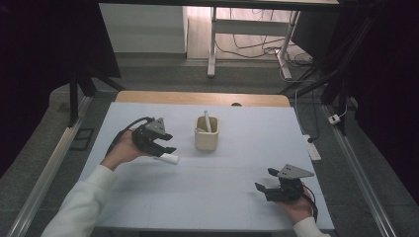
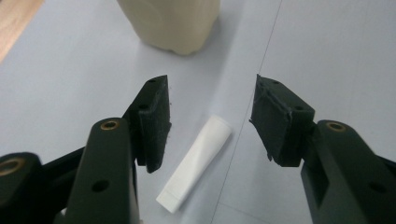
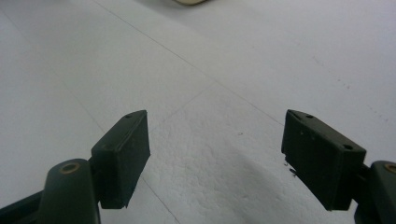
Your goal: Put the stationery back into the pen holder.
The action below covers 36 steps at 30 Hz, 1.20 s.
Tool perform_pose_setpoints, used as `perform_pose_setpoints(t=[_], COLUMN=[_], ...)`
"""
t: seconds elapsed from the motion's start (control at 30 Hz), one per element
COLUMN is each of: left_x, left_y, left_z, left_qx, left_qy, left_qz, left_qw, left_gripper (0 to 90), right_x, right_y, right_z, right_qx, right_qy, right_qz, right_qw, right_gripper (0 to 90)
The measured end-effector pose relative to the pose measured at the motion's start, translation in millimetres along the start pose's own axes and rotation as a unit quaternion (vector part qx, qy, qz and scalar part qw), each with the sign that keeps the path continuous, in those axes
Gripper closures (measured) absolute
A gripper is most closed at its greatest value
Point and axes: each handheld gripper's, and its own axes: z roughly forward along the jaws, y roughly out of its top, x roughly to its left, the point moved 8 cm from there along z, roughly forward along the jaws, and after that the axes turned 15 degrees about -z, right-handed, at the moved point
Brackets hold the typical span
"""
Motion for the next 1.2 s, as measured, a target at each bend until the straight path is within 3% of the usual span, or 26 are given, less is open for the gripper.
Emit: perform_pose_setpoints(t=[0.63,0.9,1.07,1.2], left_x=[16.0,24.9,25.2,26.3], left_y=[-24.4,-40.8,-49.8,-52.0], left_z=[17.1,30.5,42.7,47.4], left_qx=[0.060,0.092,0.115,0.124], left_qy=[0.023,0.011,-0.005,-0.004], left_qz=[-0.004,-0.014,-0.008,-0.001], left_qw=[0.9979,0.9956,0.9933,0.9923], left_gripper=[44.5,43.1,41.0,42.5], right_x=[0.4,1.0,1.2,0.9], right_y=[-1.1,-1.1,-1.5,-1.6], right_z=[1.3,2.3,3.1,3.0], right_qx=[0.005,0.003,0.006,0.006], right_qy=[0.002,0.005,0.006,0.005], right_qz=[-0.001,0.001,0.000,0.001], right_qw=[1.0000,1.0000,1.0000,1.0000], right_gripper=[23.4,23.4,23.4,23.4])
